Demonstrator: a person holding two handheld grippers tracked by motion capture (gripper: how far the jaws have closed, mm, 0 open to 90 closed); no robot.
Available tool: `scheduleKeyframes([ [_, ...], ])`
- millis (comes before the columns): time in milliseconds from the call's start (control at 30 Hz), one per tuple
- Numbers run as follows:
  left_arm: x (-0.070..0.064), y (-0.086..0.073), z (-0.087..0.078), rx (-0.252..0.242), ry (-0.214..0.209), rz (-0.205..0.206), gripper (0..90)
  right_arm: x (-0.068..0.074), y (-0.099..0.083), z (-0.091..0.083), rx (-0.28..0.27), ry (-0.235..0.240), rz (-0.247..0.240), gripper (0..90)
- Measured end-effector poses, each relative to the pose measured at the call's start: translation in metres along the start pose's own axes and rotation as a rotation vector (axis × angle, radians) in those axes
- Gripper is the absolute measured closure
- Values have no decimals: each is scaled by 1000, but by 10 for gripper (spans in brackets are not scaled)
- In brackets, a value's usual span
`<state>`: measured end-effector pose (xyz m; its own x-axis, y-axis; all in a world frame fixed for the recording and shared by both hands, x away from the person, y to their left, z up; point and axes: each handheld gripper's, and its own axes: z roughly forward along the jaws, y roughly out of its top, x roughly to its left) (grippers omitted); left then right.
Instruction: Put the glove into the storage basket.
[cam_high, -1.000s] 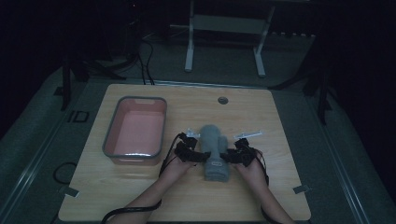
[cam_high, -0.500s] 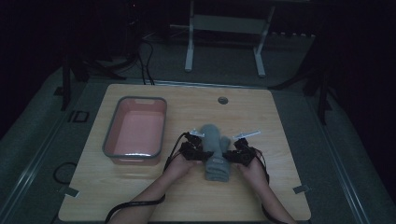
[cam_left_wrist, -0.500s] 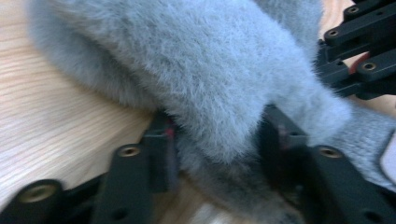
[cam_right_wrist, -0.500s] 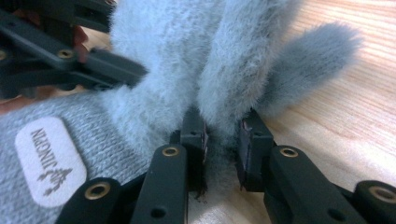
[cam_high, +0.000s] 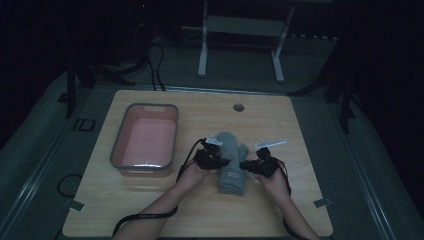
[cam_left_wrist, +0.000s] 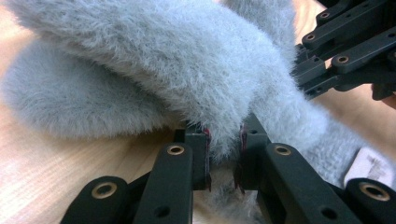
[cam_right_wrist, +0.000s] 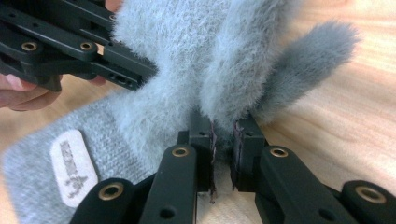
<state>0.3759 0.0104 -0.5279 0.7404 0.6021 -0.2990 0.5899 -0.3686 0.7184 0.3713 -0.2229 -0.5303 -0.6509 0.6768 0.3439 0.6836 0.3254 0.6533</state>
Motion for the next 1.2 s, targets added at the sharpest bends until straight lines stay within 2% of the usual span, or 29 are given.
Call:
scheduleKeyframes([
  [233,-3,17,-24,-39,-14,16,800,10,15,-20,-67,27,-7,820],
  [433,-5,33,-46,-48,13,61,800,22,32,-31,-111,44,-27,822],
  [633,-1,48,-73,-60,28,71,800,36,54,-37,-143,65,-45,822],
  [867,10,57,-110,-70,67,80,799,56,84,-32,-159,98,-76,823],
  [1200,37,58,-172,-91,146,73,798,95,136,-7,-154,143,-138,822],
])
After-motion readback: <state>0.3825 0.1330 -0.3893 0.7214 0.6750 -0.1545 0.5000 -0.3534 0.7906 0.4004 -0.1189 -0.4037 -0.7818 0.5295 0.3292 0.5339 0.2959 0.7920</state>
